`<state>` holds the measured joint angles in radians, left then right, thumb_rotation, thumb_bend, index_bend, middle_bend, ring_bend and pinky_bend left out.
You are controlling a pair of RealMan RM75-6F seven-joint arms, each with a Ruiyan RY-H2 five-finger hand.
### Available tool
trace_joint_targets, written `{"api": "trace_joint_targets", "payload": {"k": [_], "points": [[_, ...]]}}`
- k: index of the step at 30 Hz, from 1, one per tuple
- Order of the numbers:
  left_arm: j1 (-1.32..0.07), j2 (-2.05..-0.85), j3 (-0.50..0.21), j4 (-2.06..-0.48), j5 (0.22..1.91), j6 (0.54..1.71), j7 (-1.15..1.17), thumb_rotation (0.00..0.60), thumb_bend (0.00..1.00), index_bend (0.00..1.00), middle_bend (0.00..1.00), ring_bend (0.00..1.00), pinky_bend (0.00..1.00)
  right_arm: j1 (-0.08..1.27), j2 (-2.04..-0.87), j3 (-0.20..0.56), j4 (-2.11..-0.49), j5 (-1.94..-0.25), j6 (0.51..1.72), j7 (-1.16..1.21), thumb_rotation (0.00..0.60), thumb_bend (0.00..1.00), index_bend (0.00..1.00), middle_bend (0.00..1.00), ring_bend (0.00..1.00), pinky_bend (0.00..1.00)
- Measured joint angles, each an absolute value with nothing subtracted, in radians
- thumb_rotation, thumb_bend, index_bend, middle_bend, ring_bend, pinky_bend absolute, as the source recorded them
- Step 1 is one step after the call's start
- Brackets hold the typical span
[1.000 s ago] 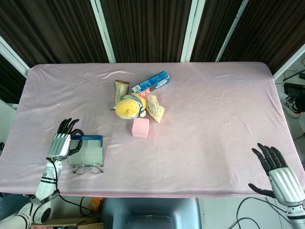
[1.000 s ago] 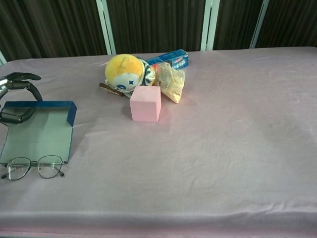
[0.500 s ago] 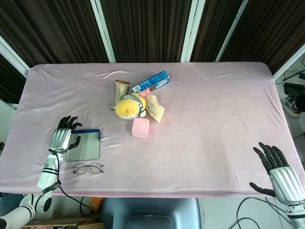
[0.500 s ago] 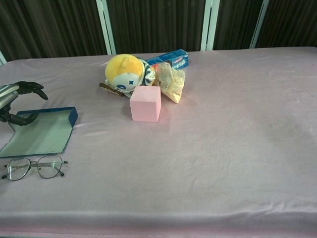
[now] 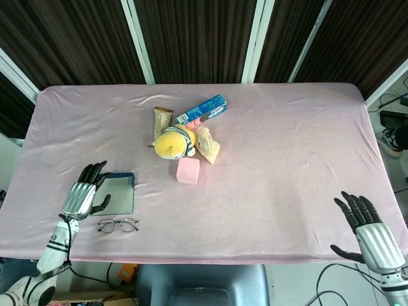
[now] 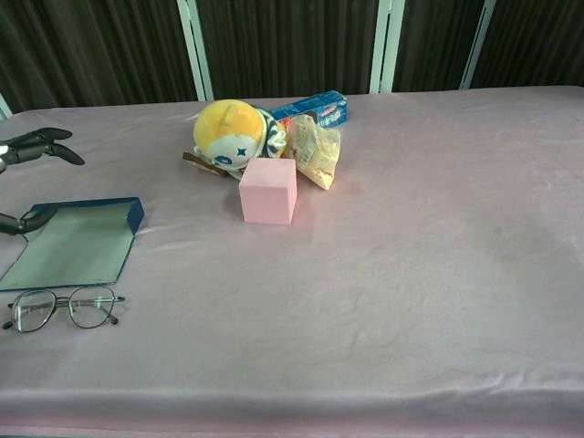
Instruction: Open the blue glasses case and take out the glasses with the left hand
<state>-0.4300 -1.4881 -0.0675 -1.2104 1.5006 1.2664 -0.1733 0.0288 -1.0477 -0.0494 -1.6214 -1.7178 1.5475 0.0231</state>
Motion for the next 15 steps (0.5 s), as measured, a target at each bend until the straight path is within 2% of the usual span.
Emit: {"api": "trace_joint_targets", "payload": {"k": [6, 9, 15], "points": [[-0.371, -1.397, 0.001, -1.403, 1.554, 1.324, 0.018, 0.600, 0.41, 0.28, 0.00, 0.00, 0.02, 0.031, -1.053, -0.056, -1.625, -1.730, 1.544, 0.012, 0.600, 0.19, 0.00, 0.00, 0.00, 0.09], [-0.353, -1.392, 0.036, -1.434, 1.561, 1.315, 0.059, 0.600, 0.42, 0.27, 0.00, 0.00, 0.02, 0.034, -1.052, -0.055, -1.625, -1.728, 1.539, 0.013, 0.600, 0.19, 0.00, 0.00, 0.00, 0.09], [-0.328, -1.410, 0.059, -1.436, 1.570, 1.311, 0.068, 0.600, 0.41, 0.28, 0.00, 0.00, 0.02, 0.035, -1.051, -0.055, -1.625, -1.726, 1.538, 0.016, 0.600, 0.19, 0.00, 0.00, 0.00, 0.09]]}}
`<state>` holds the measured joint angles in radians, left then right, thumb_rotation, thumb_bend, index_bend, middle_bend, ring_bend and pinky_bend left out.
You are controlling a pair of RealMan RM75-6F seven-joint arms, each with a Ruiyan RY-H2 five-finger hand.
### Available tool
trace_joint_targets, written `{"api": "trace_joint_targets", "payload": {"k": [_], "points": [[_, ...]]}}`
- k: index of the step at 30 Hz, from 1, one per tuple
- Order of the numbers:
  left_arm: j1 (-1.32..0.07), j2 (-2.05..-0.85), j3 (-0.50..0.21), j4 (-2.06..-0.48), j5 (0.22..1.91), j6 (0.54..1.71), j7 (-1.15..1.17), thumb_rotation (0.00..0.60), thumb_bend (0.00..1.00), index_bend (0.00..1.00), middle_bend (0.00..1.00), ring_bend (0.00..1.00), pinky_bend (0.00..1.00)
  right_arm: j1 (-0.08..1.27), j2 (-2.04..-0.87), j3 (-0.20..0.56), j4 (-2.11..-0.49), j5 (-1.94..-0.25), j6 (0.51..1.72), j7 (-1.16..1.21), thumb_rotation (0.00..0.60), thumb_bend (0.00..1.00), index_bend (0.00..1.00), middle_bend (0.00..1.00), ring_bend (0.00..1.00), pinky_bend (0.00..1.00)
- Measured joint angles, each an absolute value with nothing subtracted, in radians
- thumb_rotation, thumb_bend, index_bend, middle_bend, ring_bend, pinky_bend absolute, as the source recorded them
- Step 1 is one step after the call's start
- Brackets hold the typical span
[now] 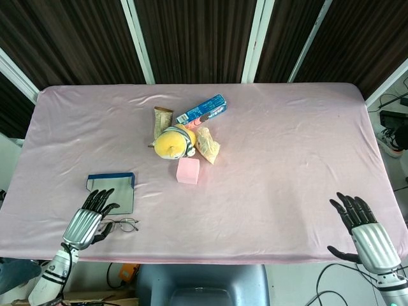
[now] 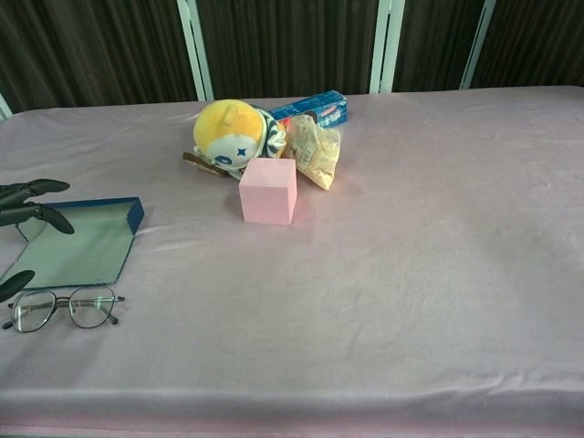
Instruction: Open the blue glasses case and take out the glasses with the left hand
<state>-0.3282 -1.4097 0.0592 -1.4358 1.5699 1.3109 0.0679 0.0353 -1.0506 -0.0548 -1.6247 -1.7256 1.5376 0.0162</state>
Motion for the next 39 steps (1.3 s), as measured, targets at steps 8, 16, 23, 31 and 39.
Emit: {"api": "trace_joint_targets", "payload": {"k": [8, 16, 23, 31, 39], "points": [[-0.322, -1.476, 0.059, -1.369, 1.575, 1.301, 0.102, 0.600, 0.41, 0.29, 0.00, 0.00, 0.02, 0.033, -1.052, -0.058, -1.626, -1.730, 1.543, 0.013, 0.600, 0.19, 0.00, 0.00, 0.00, 0.09], [-0.319, -1.525, 0.056, -1.303, 1.561, 1.277, 0.102, 0.600, 0.41, 0.33, 0.00, 0.00, 0.02, 0.032, -1.049, -0.057, -1.623, -1.729, 1.547, 0.022, 0.600, 0.19, 0.00, 0.00, 0.00, 0.09], [-0.318, -1.558, 0.053, -1.239, 1.548, 1.255, 0.084, 0.600, 0.41, 0.37, 0.00, 0.00, 0.02, 0.032, -1.049, -0.056, -1.623, -1.728, 1.548, 0.022, 0.600, 0.19, 0.00, 0.00, 0.00, 0.09], [-0.322, -1.582, 0.051, -1.206, 1.547, 1.241, 0.080, 0.600, 0.41, 0.41, 0.01, 0.00, 0.02, 0.032, -1.048, -0.056, -1.624, -1.726, 1.548, 0.022, 0.600, 0.19, 0.00, 0.00, 0.00, 0.09], [-0.328, -1.598, 0.043, -1.191, 1.540, 1.229, 0.082, 0.600, 0.41, 0.47, 0.02, 0.00, 0.02, 0.031, -1.045, -0.056, -1.623, -1.727, 1.553, 0.028, 0.600, 0.19, 0.00, 0.00, 0.00, 0.09]]}}
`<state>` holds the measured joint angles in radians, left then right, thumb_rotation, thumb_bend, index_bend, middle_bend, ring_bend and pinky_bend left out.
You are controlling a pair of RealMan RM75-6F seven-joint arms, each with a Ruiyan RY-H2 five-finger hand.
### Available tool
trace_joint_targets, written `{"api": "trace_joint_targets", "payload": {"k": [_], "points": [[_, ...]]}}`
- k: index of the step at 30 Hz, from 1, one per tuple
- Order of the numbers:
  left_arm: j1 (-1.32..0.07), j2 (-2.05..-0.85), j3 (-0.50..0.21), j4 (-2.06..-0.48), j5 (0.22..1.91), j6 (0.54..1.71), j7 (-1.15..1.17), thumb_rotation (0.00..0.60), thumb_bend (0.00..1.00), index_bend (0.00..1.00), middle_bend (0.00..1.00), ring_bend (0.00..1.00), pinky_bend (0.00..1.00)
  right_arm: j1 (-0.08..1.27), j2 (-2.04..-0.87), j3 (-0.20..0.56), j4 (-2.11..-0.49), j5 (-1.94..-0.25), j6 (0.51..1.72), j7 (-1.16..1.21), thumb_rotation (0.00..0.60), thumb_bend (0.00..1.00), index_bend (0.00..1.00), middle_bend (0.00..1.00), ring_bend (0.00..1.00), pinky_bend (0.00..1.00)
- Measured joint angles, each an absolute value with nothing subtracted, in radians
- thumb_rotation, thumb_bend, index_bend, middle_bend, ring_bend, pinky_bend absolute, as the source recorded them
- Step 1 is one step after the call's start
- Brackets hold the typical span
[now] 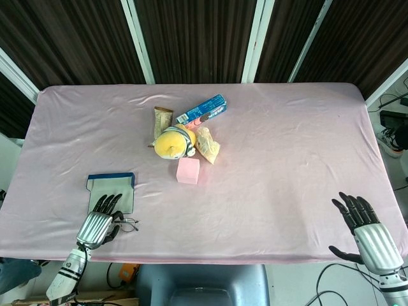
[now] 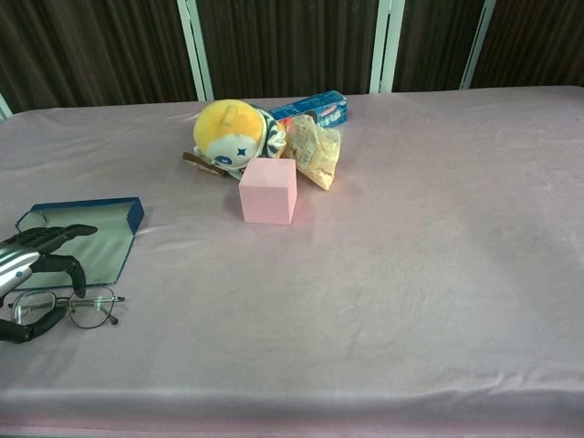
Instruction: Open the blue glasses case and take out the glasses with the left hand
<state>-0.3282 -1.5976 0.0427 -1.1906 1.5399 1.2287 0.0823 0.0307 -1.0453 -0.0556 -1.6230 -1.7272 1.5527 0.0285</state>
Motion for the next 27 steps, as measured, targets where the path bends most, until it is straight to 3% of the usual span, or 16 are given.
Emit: {"api": "trace_joint_targets", "payload": {"k": [9, 27], "points": [[-0.332, -1.605, 0.037, -1.181, 1.535, 1.224, 0.074, 0.600, 0.42, 0.55, 0.06, 0.00, 0.03, 0.031, -1.045, -0.055, -1.622, -1.726, 1.553, 0.030, 0.600, 0.19, 0.00, 0.00, 0.00, 0.09], [-0.332, -1.599, 0.039, -1.196, 1.566, 1.265, 0.059, 0.600, 0.55, 0.65, 0.15, 0.00, 0.03, 0.029, -1.043, -0.056, -1.624, -1.726, 1.554, 0.030, 0.600, 0.19, 0.00, 0.00, 0.00, 0.09]]}}
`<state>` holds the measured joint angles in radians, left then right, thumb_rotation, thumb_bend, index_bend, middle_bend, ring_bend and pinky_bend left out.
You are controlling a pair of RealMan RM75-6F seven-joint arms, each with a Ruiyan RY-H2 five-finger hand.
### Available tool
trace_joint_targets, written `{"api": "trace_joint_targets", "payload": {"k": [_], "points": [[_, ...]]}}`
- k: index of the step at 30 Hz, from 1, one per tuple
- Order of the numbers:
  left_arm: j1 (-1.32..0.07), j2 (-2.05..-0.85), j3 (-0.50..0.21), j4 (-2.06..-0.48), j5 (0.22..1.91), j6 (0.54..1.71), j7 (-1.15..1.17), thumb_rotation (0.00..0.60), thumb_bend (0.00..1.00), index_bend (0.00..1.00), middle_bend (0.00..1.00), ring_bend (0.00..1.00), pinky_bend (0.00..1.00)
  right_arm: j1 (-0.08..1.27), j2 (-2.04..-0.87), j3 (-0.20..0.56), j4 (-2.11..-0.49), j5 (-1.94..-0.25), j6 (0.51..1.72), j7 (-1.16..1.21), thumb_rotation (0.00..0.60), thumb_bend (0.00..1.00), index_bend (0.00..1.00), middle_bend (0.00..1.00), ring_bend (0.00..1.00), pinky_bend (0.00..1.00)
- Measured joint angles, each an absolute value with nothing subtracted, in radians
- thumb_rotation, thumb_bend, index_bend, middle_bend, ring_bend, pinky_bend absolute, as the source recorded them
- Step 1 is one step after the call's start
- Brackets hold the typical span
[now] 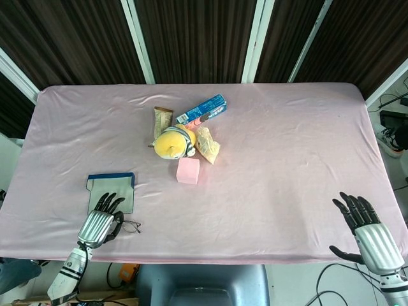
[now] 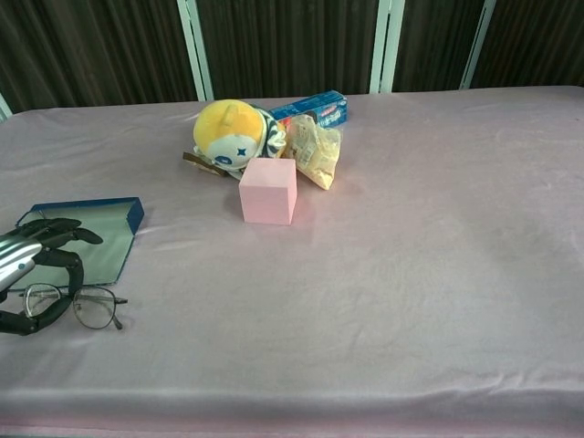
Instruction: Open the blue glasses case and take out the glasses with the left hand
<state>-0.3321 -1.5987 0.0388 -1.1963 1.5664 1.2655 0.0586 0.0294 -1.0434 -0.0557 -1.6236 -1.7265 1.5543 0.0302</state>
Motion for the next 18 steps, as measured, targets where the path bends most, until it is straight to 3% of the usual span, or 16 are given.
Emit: {"api": "trace_joint_targets", "payload": {"k": [10, 18], "points": [[-0.362, -1.546, 0.020, -1.368, 1.586, 1.265, 0.084, 0.600, 0.55, 0.65, 0.15, 0.00, 0.03, 0.031, -1.046, -0.057, -1.625, -1.730, 1.549, 0.022, 0.600, 0.19, 0.00, 0.00, 0.00, 0.09], [-0.415, -1.559, -0.024, -1.497, 1.585, 1.229, 0.253, 0.600, 0.55, 0.65, 0.15, 0.00, 0.03, 0.032, -1.041, -0.057, -1.625, -1.730, 1.552, 0.035, 0.600, 0.19, 0.00, 0.00, 0.00, 0.09]]}}
